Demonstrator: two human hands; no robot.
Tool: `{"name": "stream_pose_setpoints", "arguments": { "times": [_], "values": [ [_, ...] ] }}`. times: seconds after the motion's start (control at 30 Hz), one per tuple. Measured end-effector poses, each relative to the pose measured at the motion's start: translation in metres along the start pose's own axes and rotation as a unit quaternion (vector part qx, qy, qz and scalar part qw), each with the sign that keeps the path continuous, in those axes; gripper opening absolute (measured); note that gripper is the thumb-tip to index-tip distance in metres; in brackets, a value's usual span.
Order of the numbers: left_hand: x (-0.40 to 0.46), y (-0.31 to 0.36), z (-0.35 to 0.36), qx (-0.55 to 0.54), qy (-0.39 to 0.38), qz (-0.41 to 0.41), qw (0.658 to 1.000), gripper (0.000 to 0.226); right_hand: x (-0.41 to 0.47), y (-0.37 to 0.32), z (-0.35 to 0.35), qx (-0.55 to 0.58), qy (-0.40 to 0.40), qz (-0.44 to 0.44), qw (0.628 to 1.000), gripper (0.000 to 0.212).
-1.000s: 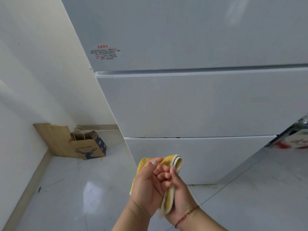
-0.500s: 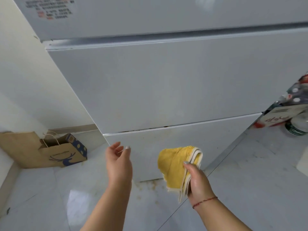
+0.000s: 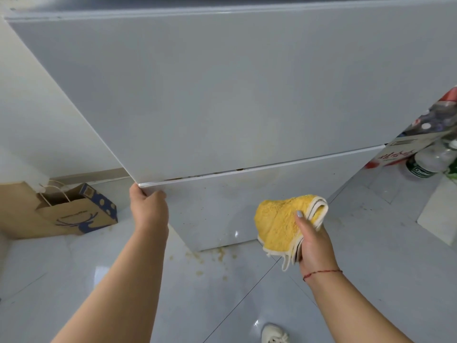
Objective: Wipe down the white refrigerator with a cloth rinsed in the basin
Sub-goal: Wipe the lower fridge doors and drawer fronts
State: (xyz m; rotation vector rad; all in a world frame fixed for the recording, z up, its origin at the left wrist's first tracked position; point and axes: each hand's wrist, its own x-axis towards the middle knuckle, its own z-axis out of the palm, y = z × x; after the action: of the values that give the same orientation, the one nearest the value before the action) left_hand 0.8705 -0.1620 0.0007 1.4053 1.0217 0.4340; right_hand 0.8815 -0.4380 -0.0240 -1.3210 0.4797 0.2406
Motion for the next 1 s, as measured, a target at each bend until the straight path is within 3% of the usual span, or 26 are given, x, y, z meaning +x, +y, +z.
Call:
{"name": "stream_pose_setpoints", "arguments": {
  "times": [0.17, 0.37, 0.47, 0.53, 0.57, 0.67, 0.77, 0.8, 0.87, 1.0],
  "values": [
    [-0.005, -0.007, -0.015, -0.063, -0.091, 0.039, 0.993, 0.041, -0.004, 0.002, 0.007, 0.031, -0.053, 0.041, 0.997, 0.038],
    [-0.006, -0.006, -0.018, -0.008, -0.077, 0.079, 0.994, 0.025, -0.009, -0.003, 0.003, 0.040, -0.062, 0.039, 0.997, 0.030],
    [-0.009, -0.010, -0.021, 0.020, -0.053, 0.081, 0.995, 0.015, -0.010, -0.010, -0.006, 0.047, -0.052, 0.015, 0.997, 0.047],
    [-0.016, -0.020, -0.027, 0.032, -0.037, 0.074, 0.996, 0.017, -0.011, -0.015, -0.015, 0.041, -0.045, 0.011, 0.998, 0.072],
    [-0.023, -0.025, -0.030, 0.036, -0.032, 0.072, 0.996, 0.020, -0.012, -0.020, -0.021, 0.036, -0.037, 0.005, 0.999, 0.074],
    [-0.044, -0.036, -0.037, 0.035, -0.008, 0.067, 0.997, 0.024, -0.011, -0.030, -0.032, 0.022, -0.004, -0.030, 0.999, 0.021],
    [-0.067, -0.039, -0.038, 0.025, 0.011, 0.058, 0.998, 0.028, -0.008, -0.055, -0.045, -0.024, 0.054, -0.109, 0.992, 0.010],
    [-0.076, -0.040, -0.037, 0.023, 0.013, 0.057, 0.998, 0.029, -0.005, -0.066, -0.049, -0.052, 0.074, -0.145, 0.985, 0.006],
    [-0.092, -0.046, -0.039, 0.029, 0.017, 0.057, 0.998, 0.033, 0.004, -0.086, -0.057, -0.129, 0.106, -0.212, 0.963, 0.021],
    [-0.114, -0.060, -0.042, 0.041, 0.025, 0.052, 0.997, 0.033, 0.040, -0.112, -0.056, -0.351, 0.100, -0.334, 0.869, 0.036]
  ]
}}
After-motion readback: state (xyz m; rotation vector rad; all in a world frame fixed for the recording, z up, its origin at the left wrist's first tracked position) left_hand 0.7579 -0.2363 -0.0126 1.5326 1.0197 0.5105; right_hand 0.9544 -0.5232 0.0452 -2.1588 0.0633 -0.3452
